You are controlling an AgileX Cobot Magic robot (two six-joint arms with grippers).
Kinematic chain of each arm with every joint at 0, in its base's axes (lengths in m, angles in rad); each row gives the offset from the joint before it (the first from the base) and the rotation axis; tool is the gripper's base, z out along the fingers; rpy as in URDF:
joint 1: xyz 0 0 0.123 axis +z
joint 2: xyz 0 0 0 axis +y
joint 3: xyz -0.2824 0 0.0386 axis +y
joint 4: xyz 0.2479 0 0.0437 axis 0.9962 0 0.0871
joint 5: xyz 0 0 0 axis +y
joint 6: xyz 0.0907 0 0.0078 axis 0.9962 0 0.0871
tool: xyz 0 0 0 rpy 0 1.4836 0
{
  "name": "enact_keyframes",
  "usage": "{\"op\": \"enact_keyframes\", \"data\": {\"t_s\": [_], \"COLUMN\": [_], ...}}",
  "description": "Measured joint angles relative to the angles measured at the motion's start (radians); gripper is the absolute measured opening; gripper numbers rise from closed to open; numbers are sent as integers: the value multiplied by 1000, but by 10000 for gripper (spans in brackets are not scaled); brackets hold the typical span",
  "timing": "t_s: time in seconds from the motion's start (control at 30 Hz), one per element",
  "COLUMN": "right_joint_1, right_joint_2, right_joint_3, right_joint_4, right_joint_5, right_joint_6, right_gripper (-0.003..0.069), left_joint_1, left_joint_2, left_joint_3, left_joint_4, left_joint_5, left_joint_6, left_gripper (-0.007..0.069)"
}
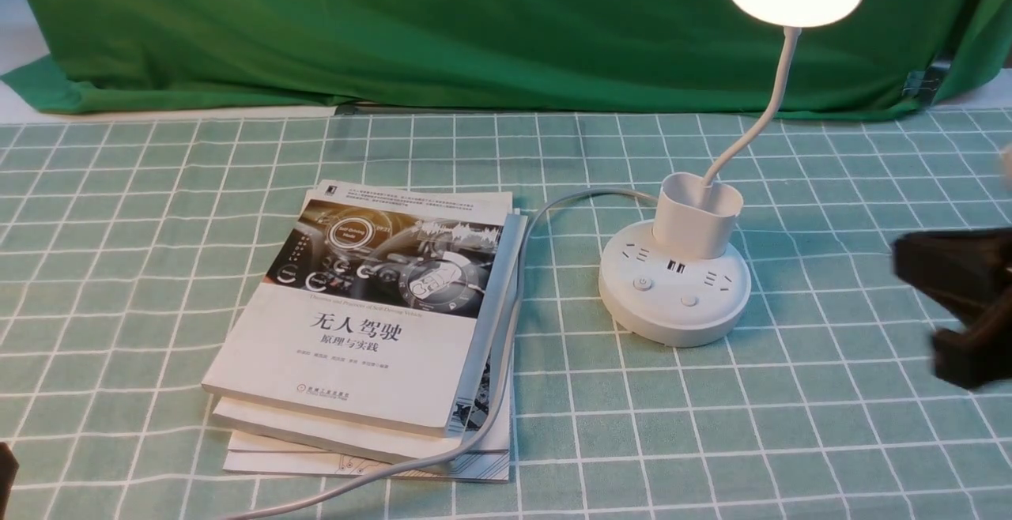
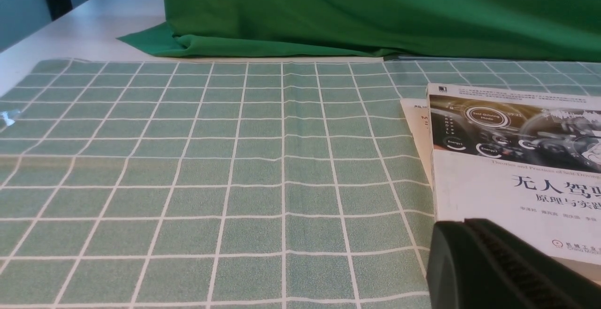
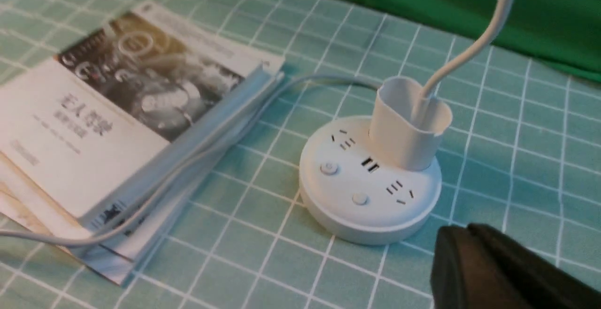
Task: Turn on the table lamp.
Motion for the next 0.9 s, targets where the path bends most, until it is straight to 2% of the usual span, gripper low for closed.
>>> {"op": "enact_keyframes", "data": {"t_s": [0.23,0.6,0.73,0.77,0.8,0.83,0.9], "right_joint_1": [0,-6,-69,-132,-140,-206,-272], "right_joint_2": [-279,-458,-511,-536,-543,-571,-596], "right_joint_3": [145,309,395,439,450,488,532], "right_joint_4": [0,0,-18,-38,-40,-56,-77], "right_joint_5": [-99,-238,-317,-363,-368,-392,-405], "right_joint_6": [28,29,29,29,29,36,59], "right_gripper": [49,80,87,89,90,90,92], "left_joint_1": [0,0,0,0,0,0,0], "left_joint_2": [0,0,0,0,0,0,0], "left_joint_3": [0,0,0,0,0,0,0], "left_joint_4": [0,0,0,0,0,0,0], "left_joint_5": [0,0,0,0,0,0,0], "left_joint_6": [0,0,0,0,0,0,0], "left_gripper": [21,21,21,21,21,21,21]}}
